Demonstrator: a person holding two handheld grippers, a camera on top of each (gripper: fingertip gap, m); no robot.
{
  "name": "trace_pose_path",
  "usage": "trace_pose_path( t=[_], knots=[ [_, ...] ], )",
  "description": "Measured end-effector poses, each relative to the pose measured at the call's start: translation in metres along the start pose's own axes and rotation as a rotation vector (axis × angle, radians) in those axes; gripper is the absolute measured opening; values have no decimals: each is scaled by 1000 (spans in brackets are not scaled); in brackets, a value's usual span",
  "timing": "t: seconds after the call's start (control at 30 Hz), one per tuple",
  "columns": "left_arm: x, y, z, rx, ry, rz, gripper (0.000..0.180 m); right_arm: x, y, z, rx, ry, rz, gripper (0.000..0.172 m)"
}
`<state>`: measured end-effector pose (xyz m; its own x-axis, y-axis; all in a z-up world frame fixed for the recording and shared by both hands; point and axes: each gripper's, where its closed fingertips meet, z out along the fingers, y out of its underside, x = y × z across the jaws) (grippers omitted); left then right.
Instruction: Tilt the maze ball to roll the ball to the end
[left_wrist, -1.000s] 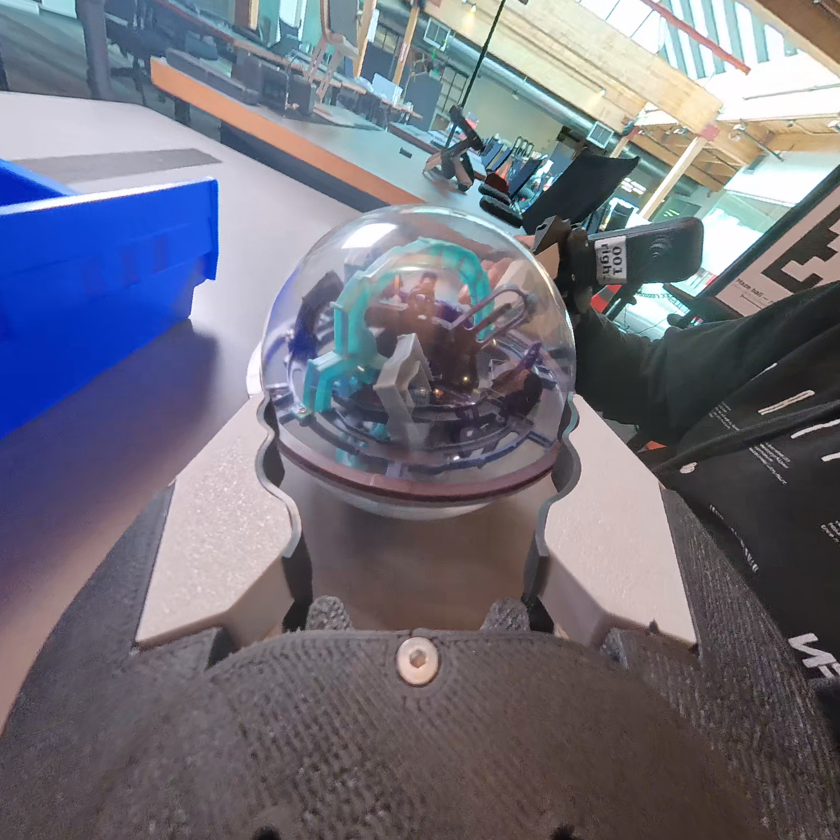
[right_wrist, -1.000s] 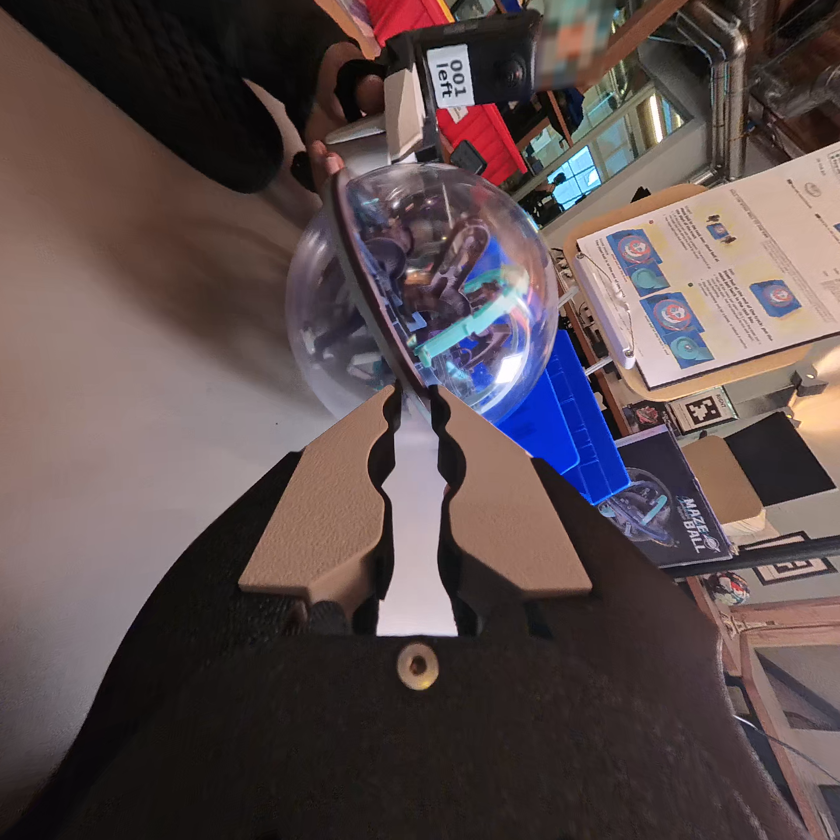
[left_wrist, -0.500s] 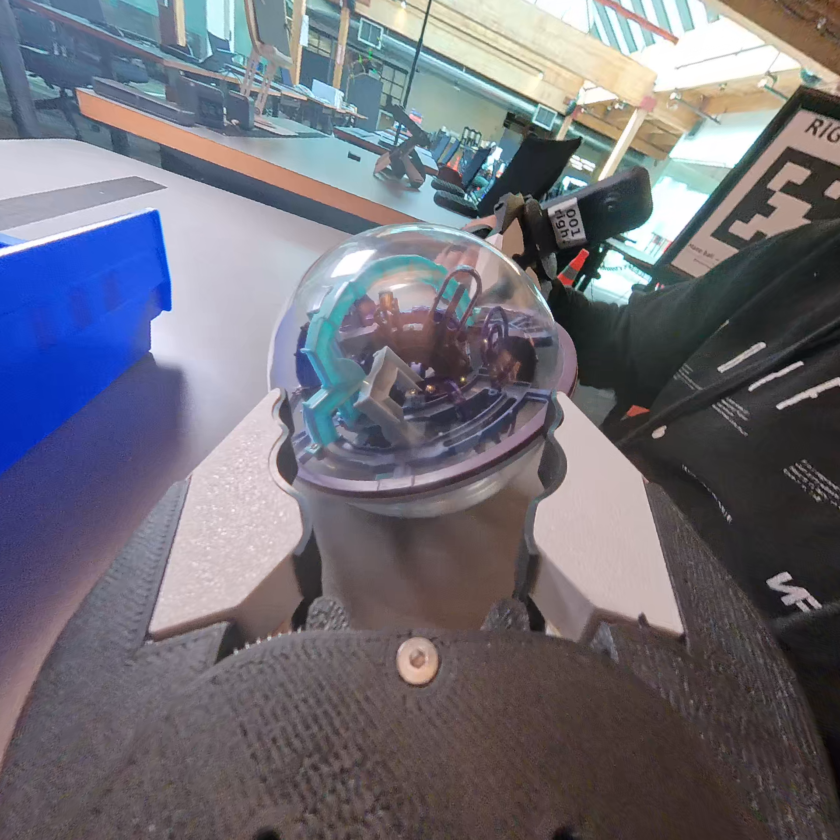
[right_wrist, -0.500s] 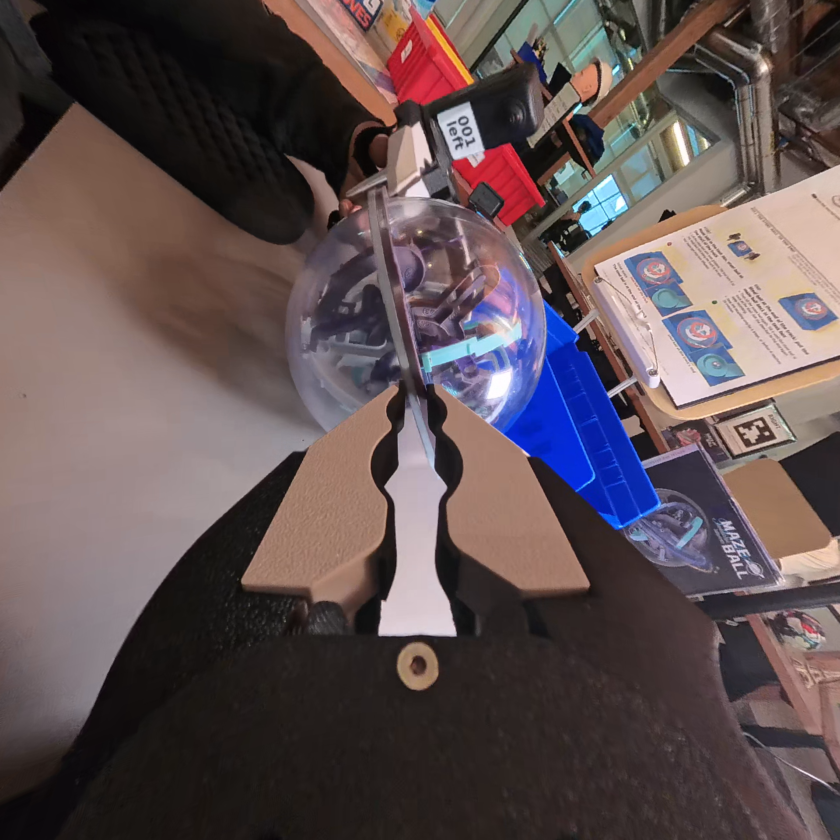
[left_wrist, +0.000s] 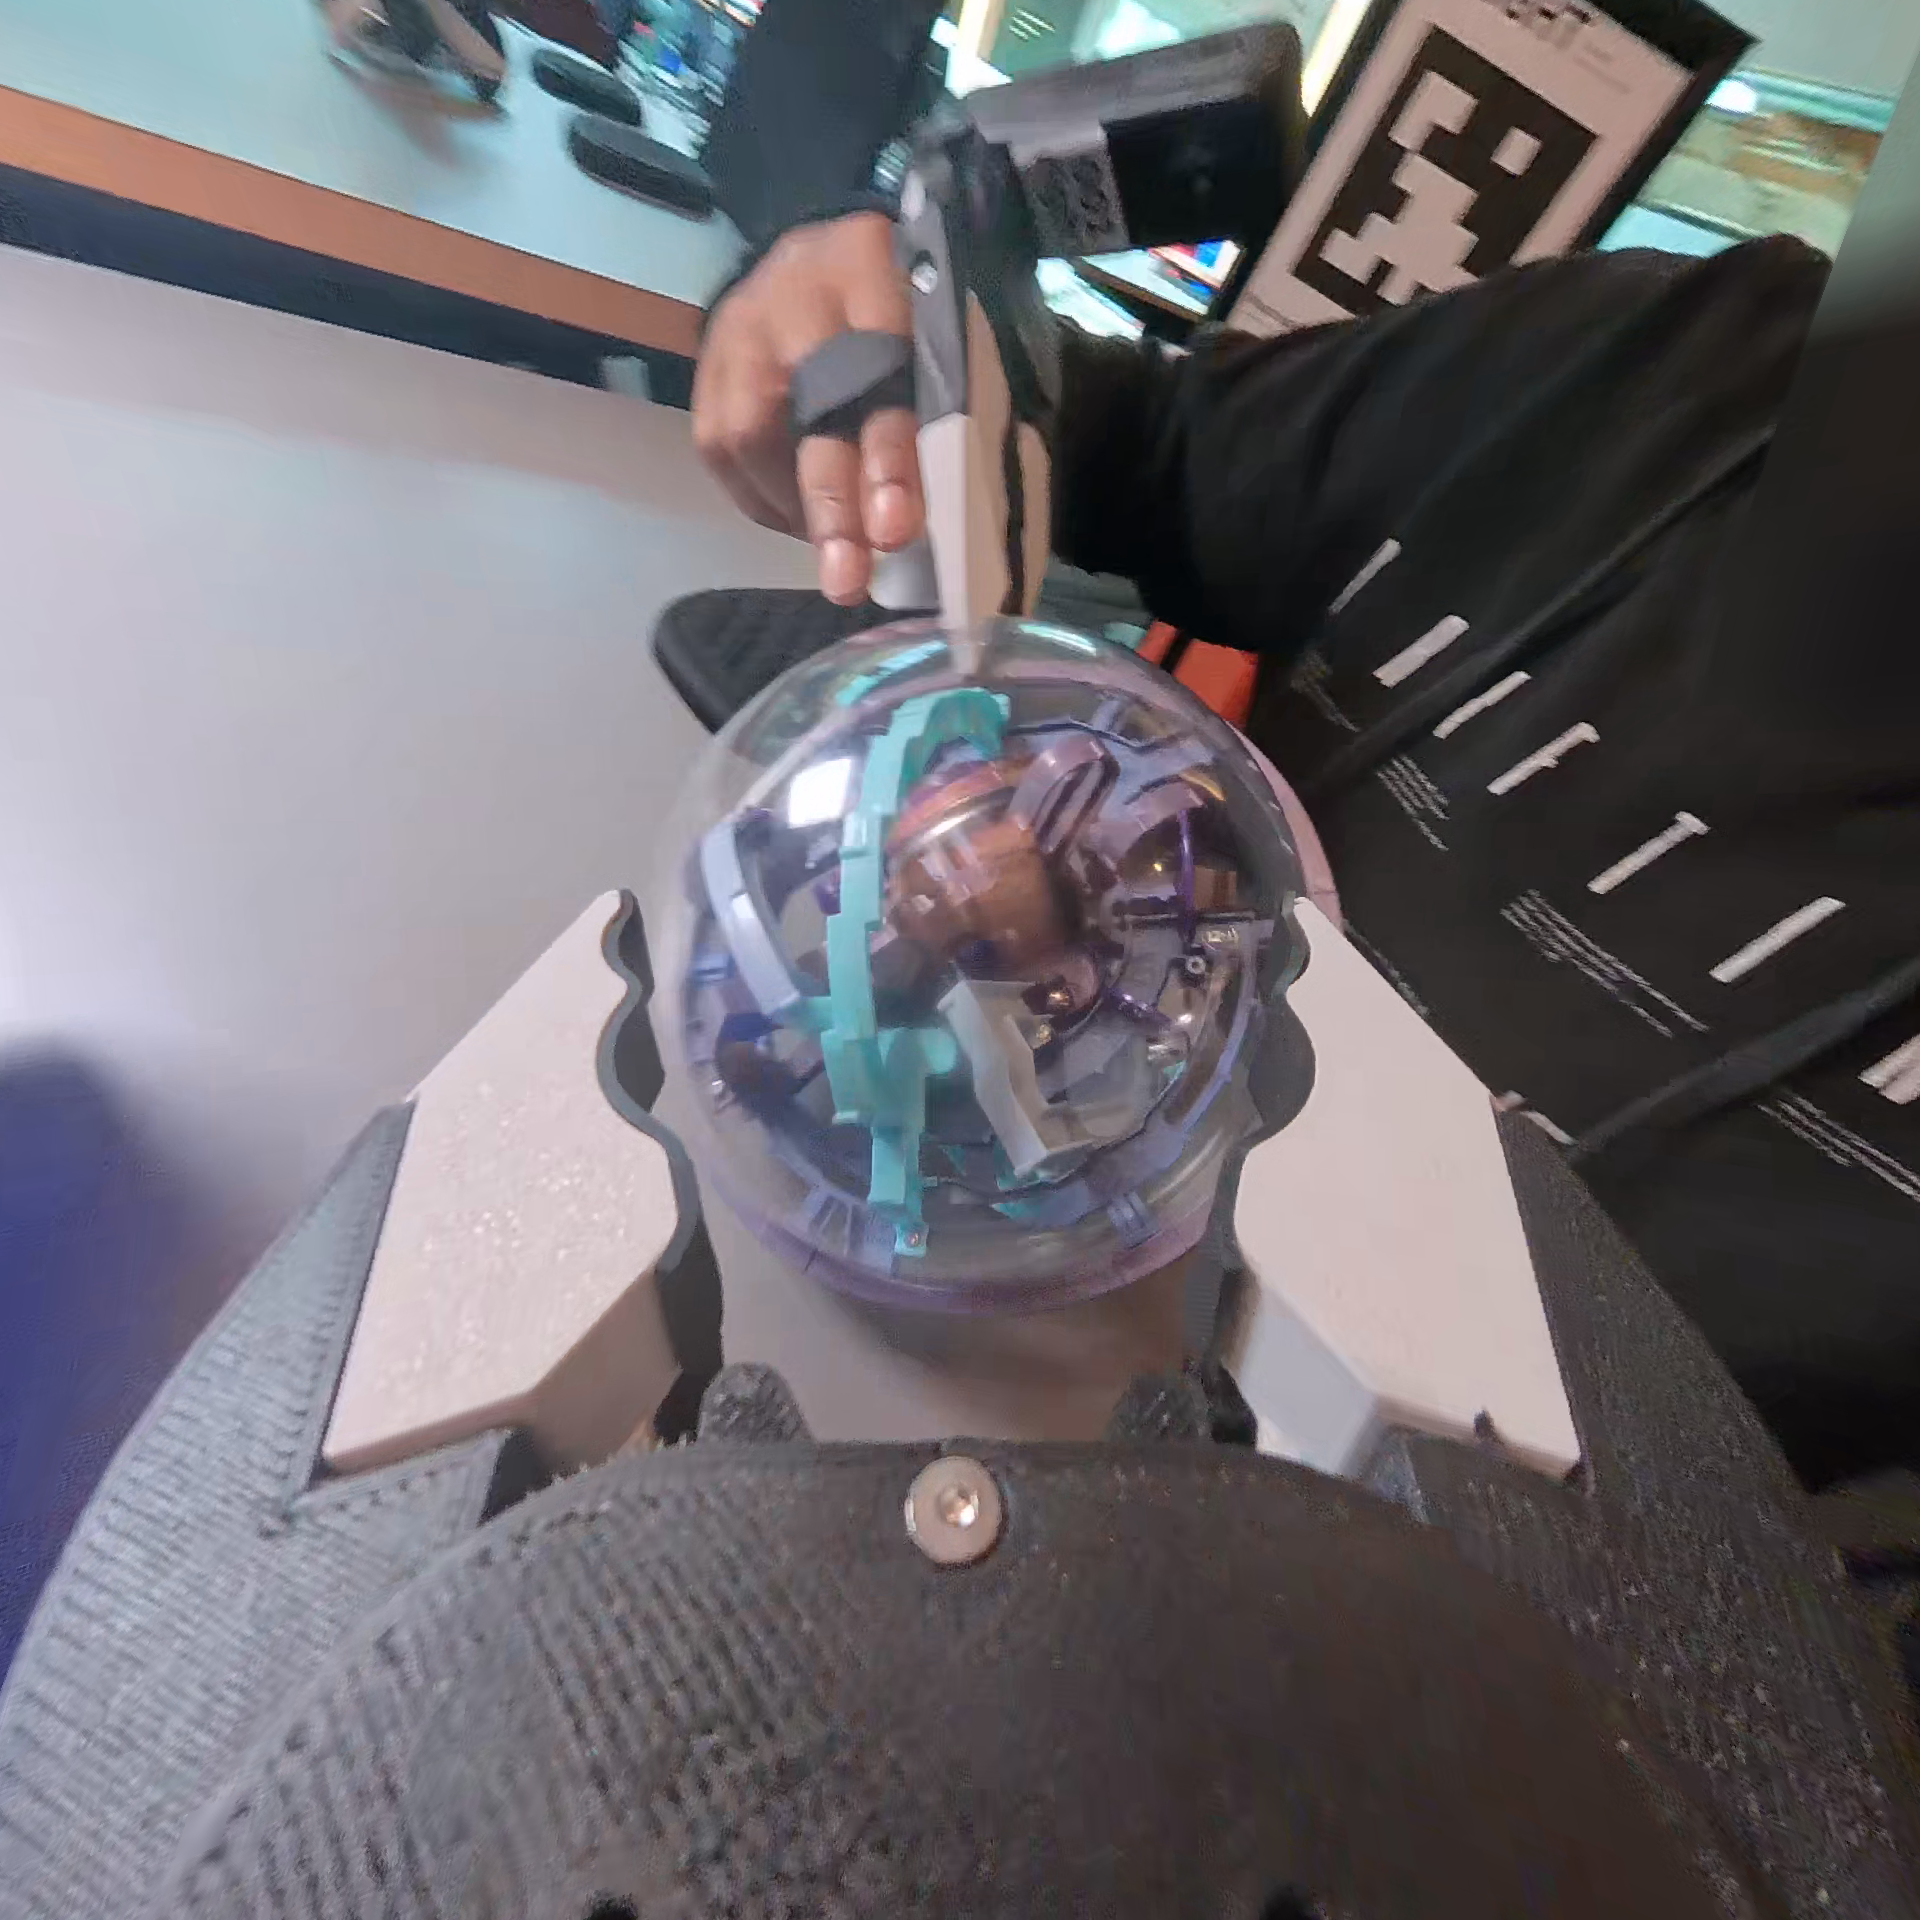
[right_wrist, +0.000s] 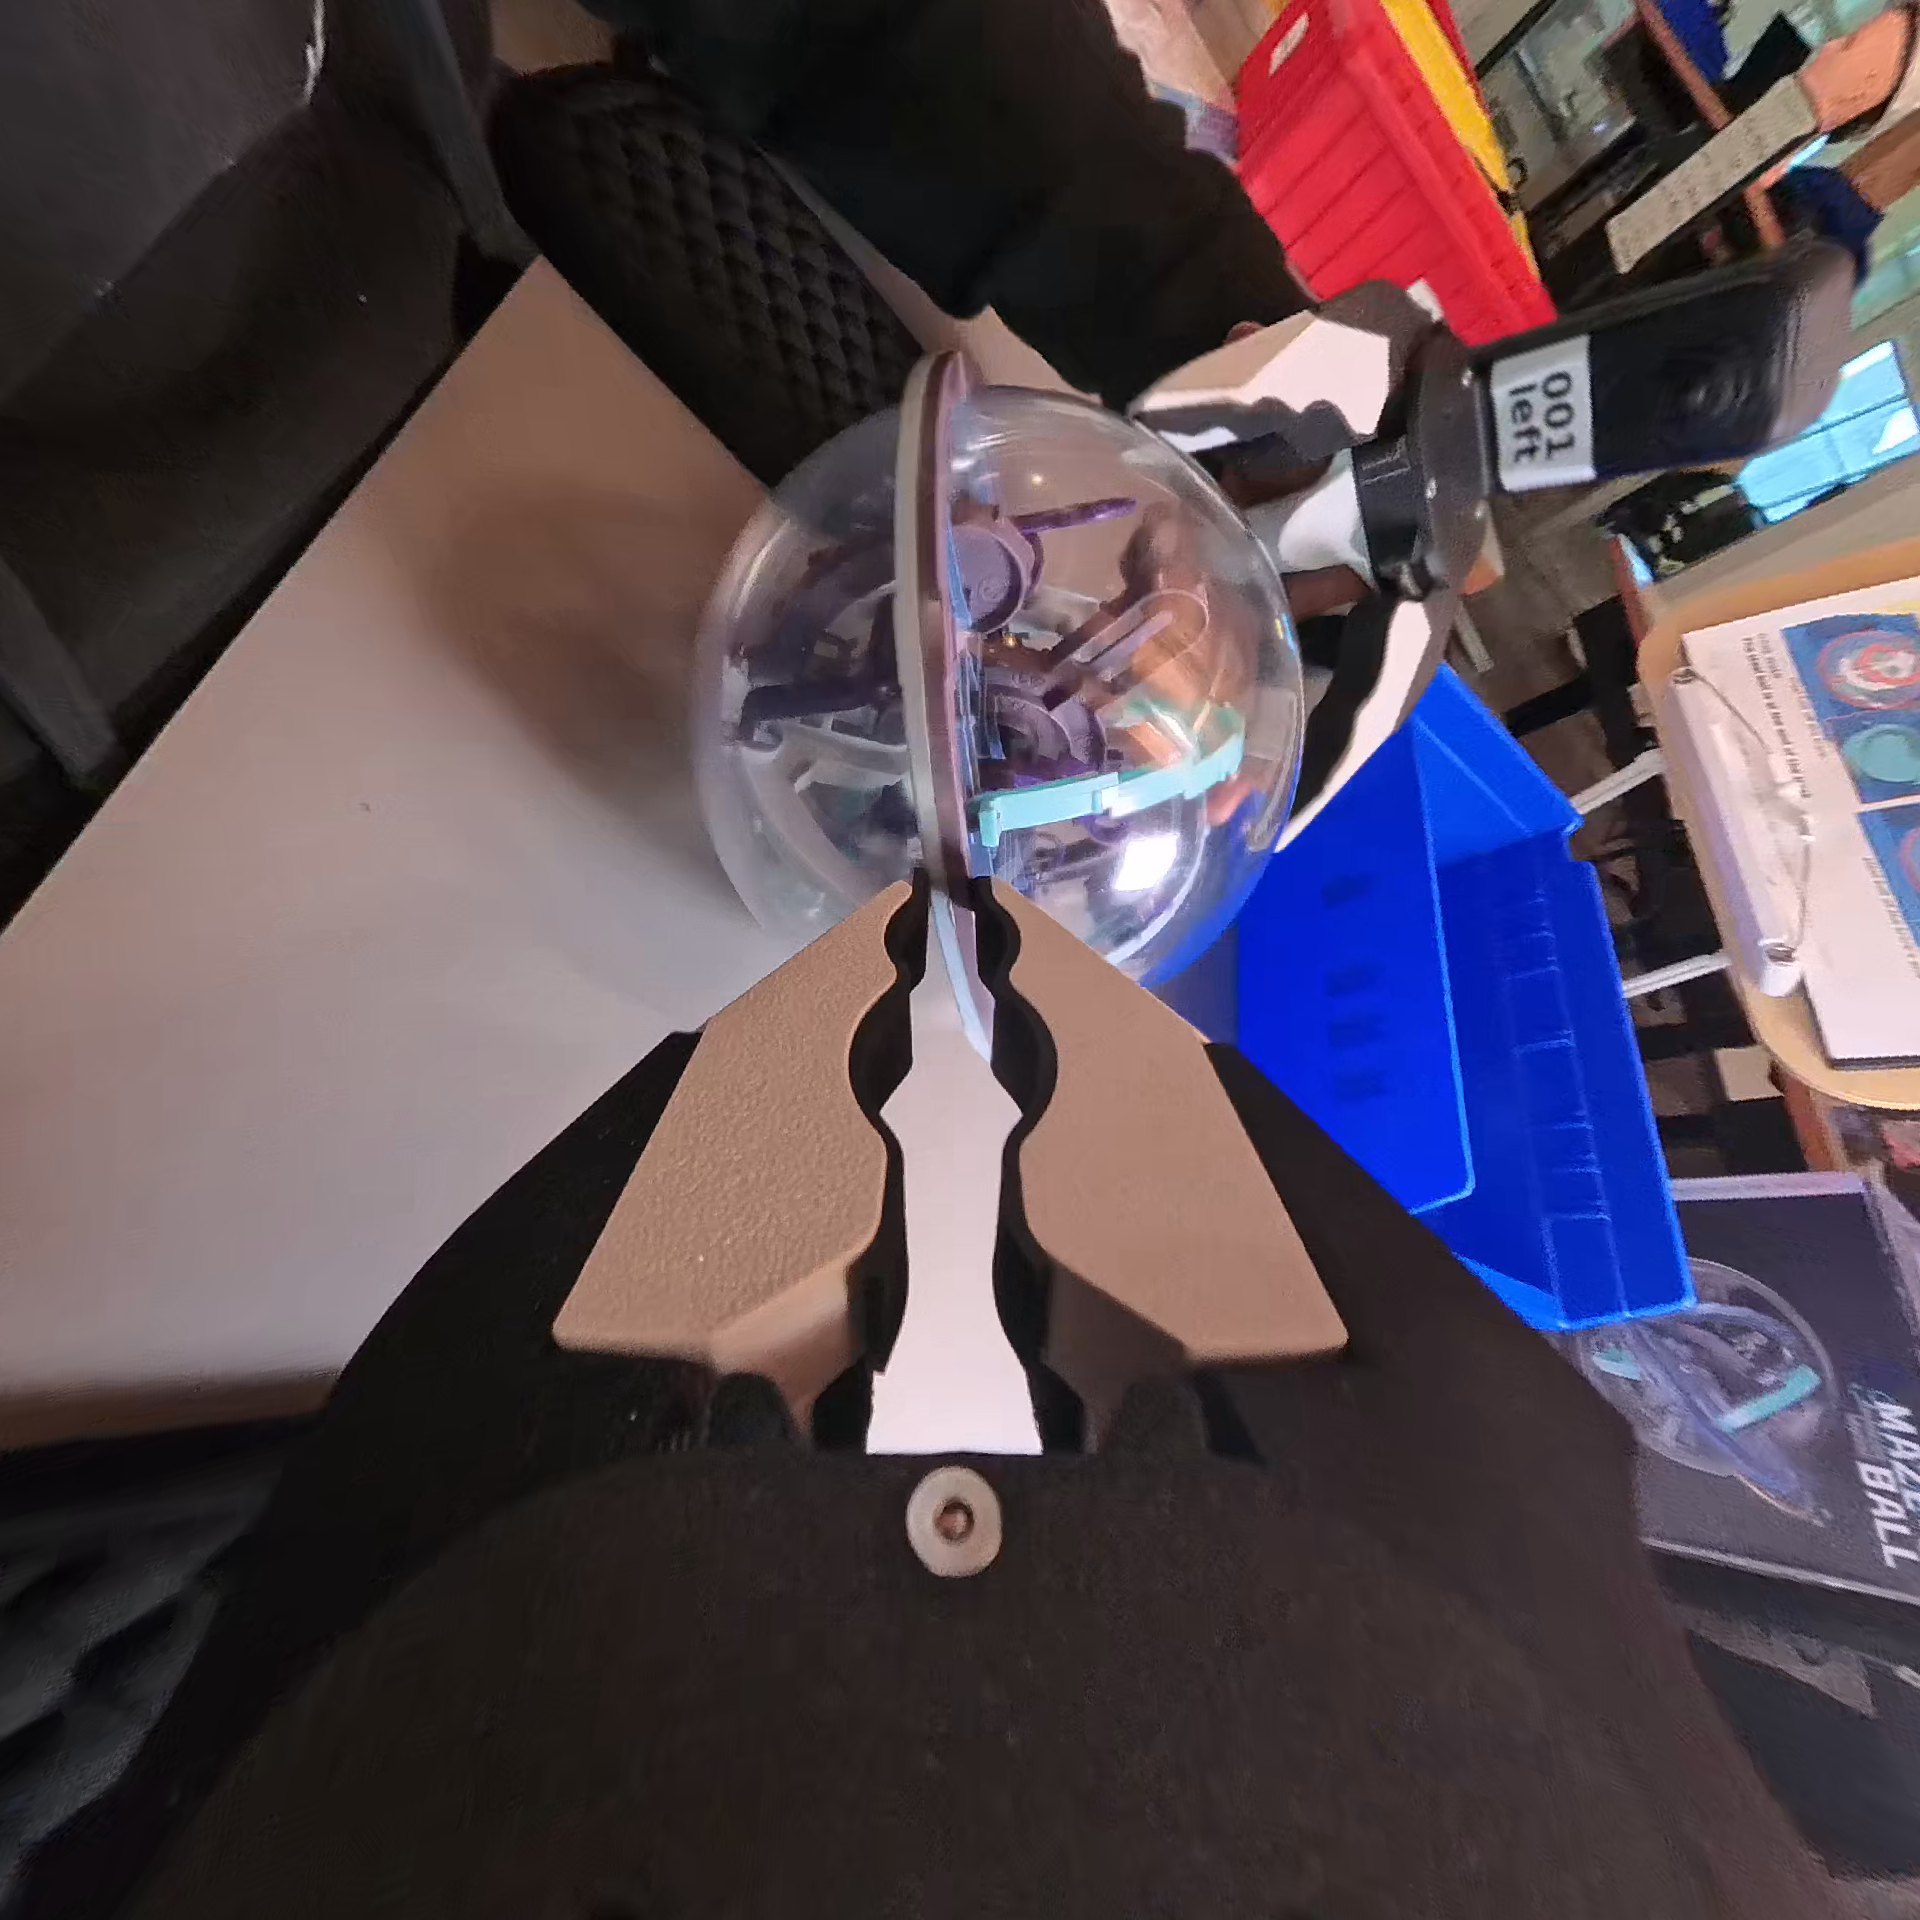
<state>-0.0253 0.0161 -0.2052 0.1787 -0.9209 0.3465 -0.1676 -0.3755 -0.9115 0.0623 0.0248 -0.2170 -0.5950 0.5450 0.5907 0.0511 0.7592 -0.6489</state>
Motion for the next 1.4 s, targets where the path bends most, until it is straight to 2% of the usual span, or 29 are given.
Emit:
trace_pose_path(
  t=[0.03,0.1,0.17,0.33,0.43,0.53,0.63,0.77,0.87,0.93,1.17,1.4],
  knots=[
    [4,4,5,-17,38,-4,118,0,2,0,-9,-16,6,7],
    [5,8,12,-24,40,13,127,2,3,-2,-19,-52,31,7],
    [7,12,13,-22,39,6,128,7,0,-4,8,-55,79,7],
    [2,17,11,63,-19,-83,127,28,8,-7,66,49,202,9],
    [0,17,8,120,-44,-117,127,37,25,-7,24,137,282,17],
    [-2,18,5,157,-66,-147,127,23,38,-18,-39,128,448,46],
    [-3,19,3,176,-86,-167,127,4,33,-26,-52,176,612,74],
    [-6,17,5,187,-132,-177,126,-22,20,0,-84,290,741,98],
    [-8,17,7,211,-160,-205,126,-15,15,15,-44,414,824,100],
    [-9,17,6,225,-180,-228,126,-9,16,21,-48,441,804,104],
    [-14,16,-1,278,-255,-310,126,0,20,26,-17,309,846,100],
    [-12,18,-6,322,-243,-284,125,7,17,26,-8,244,794,98]
  ],
)
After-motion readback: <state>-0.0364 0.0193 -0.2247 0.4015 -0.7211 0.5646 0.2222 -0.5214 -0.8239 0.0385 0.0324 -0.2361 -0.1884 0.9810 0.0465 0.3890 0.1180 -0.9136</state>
